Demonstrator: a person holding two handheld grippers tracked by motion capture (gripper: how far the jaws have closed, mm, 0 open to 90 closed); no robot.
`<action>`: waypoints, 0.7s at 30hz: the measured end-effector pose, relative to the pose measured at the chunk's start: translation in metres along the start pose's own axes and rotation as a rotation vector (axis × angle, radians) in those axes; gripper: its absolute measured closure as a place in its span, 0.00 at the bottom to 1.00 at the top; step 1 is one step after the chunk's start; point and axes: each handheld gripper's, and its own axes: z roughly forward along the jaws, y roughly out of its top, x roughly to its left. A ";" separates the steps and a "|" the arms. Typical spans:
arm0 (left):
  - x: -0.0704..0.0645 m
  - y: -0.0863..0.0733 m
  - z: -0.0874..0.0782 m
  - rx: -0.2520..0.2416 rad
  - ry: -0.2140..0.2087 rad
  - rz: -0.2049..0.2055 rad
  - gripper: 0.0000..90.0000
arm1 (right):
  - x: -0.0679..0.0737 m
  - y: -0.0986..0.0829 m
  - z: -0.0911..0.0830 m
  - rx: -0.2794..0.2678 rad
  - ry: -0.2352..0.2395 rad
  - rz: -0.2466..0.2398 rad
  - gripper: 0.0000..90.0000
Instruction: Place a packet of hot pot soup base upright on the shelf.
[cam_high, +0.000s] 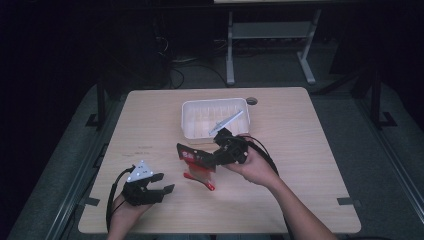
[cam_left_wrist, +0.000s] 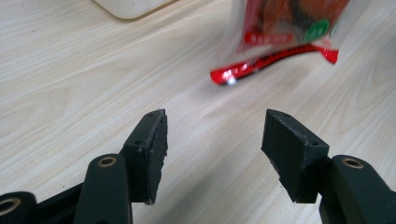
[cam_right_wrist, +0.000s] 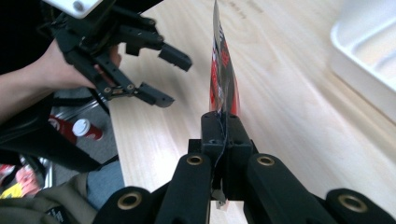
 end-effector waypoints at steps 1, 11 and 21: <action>0.000 0.000 0.000 0.000 0.001 -0.001 0.44 | -0.002 0.000 -0.005 -0.013 -0.008 0.016 0.99; 0.000 0.000 0.001 0.010 0.010 -0.002 0.38 | -0.007 0.010 -0.023 -0.064 -0.062 0.067 0.99; 0.000 0.000 0.001 0.014 0.018 0.005 0.37 | -0.013 0.022 -0.041 -0.101 -0.109 0.107 0.99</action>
